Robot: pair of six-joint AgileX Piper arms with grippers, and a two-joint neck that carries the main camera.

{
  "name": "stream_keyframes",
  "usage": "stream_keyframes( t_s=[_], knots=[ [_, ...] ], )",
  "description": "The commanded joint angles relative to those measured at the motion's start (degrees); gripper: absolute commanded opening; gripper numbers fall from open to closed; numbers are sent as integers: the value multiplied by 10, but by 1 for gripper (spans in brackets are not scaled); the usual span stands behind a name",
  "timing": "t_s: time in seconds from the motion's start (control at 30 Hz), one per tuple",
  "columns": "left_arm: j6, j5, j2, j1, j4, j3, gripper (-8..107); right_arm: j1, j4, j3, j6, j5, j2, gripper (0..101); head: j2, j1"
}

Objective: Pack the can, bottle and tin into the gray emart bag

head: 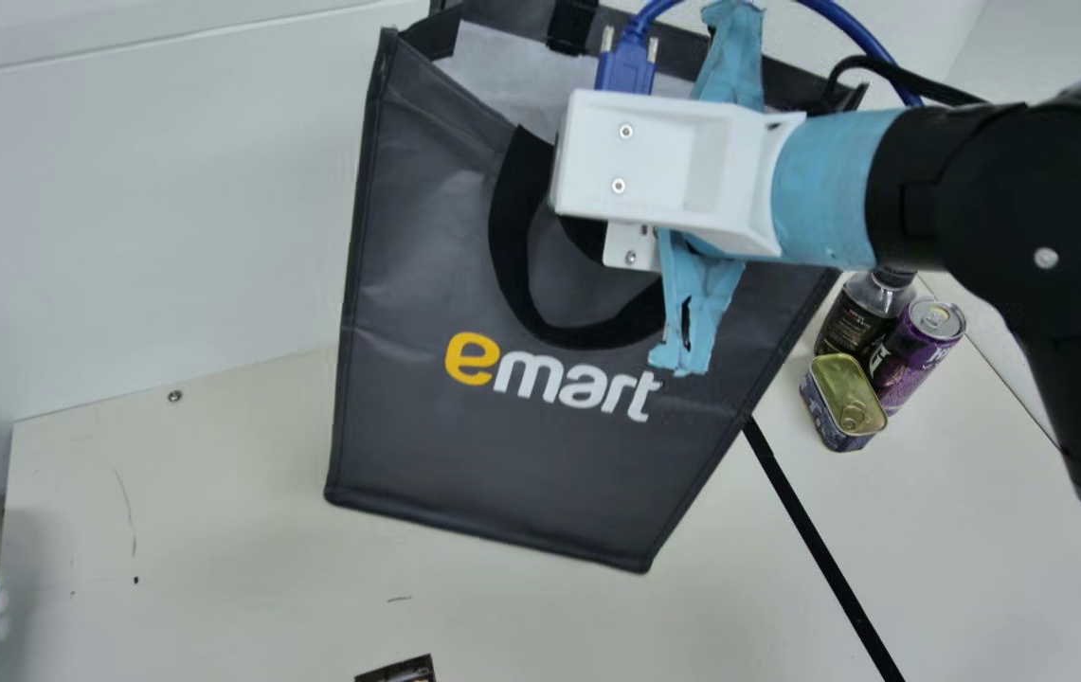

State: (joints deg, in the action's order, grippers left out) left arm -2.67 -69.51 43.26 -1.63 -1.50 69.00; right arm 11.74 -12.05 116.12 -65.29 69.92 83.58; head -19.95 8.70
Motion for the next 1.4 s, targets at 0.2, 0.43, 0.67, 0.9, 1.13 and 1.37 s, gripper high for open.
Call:
stream_keyframes(
  t_s=[0.2,0.43,0.67,0.9,1.13,1.37],
  knots=[
    [0,0,0,0,0,0,90,18,16,-47,11,0,-40,0,0,13],
    [0,0,0,0,0,0,90,23,23,-80,13,0,-65,0,0,13],
    [0,0,0,0,0,0,90,25,21,-116,8,0,-86,0,0,13],
    [0,0,0,0,0,0,90,30,18,-155,6,0,-104,0,0,13],
    [0,0,0,0,0,0,90,37,10,-185,11,0,-117,0,0,13],
    [0,0,0,0,0,0,90,46,4,-210,22,0,-128,0,0,13]
  ],
)
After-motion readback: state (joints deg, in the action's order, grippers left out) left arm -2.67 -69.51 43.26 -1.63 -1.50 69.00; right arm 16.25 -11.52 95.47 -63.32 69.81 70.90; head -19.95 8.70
